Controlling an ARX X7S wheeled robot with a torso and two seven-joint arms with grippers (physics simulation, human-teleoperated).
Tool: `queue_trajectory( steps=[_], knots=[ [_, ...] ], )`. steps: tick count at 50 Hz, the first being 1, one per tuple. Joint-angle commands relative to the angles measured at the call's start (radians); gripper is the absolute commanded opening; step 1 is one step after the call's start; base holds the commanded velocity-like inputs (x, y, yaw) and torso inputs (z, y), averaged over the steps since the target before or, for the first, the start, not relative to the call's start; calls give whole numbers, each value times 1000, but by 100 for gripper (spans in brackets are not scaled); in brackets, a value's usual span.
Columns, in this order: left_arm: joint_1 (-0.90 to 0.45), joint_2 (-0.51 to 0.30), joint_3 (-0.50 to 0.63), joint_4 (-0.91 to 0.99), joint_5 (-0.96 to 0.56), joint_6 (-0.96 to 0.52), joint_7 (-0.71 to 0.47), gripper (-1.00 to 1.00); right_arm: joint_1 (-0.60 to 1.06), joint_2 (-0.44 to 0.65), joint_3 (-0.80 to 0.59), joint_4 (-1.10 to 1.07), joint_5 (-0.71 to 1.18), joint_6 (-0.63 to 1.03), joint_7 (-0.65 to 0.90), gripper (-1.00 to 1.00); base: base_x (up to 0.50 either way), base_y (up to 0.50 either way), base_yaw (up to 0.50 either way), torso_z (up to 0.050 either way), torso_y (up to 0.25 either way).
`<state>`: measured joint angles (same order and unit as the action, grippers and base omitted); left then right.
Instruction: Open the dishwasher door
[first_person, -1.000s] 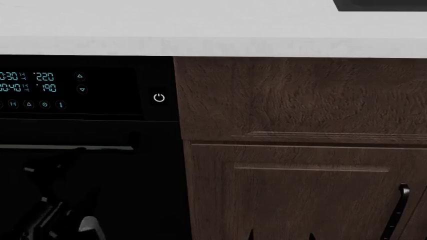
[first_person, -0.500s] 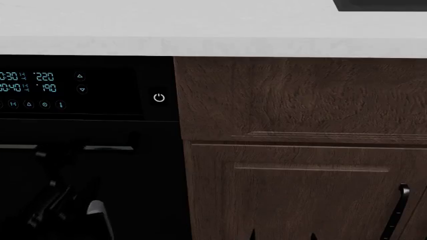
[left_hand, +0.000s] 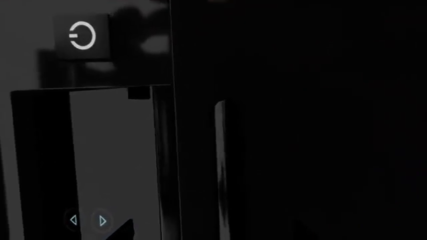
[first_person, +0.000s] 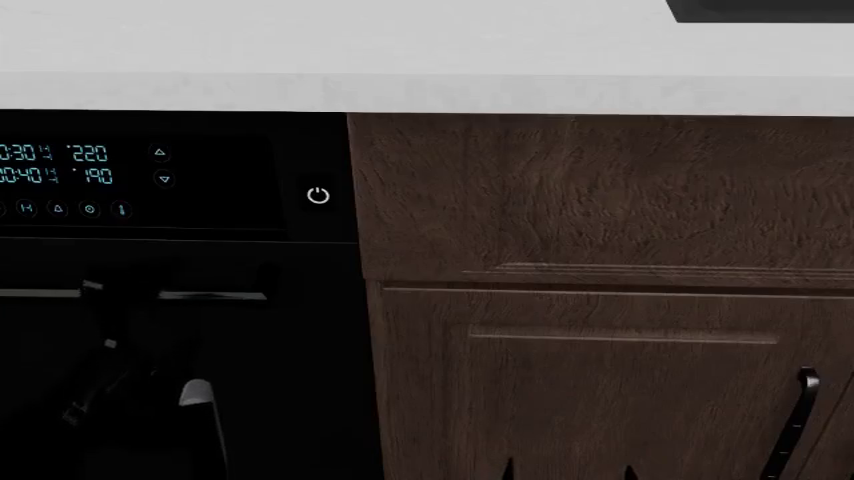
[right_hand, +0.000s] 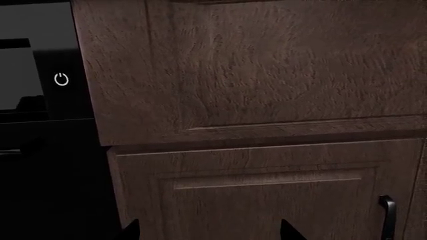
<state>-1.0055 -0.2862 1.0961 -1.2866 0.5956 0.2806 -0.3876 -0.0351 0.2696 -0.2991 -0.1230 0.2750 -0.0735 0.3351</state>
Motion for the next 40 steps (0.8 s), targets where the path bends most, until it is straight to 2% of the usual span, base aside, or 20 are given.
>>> queue_trajectory(
  steps=[1,9,18,25,40],
  knots=[
    [-52,9,196,-22,-170,-44,-4,100,2,3,-3,-4,2,3,6,100,0,0,0,0,0],
    [-87,11,360,-22,-328,-84,-1,100,-2,9,-3,-18,4,9,14,100,0,0,0,0,0],
    [-102,11,492,-22,-468,-125,12,100,2,15,0,-16,10,10,16,100,0,0,0,0,0],
    [-106,17,559,-22,-530,-158,24,100,9,20,1,-21,12,20,21,100,0,0,0,0,0],
    [-101,36,626,-22,-583,-208,42,100,-4,31,7,-40,18,16,32,100,0,0,0,0,0]
  ],
)
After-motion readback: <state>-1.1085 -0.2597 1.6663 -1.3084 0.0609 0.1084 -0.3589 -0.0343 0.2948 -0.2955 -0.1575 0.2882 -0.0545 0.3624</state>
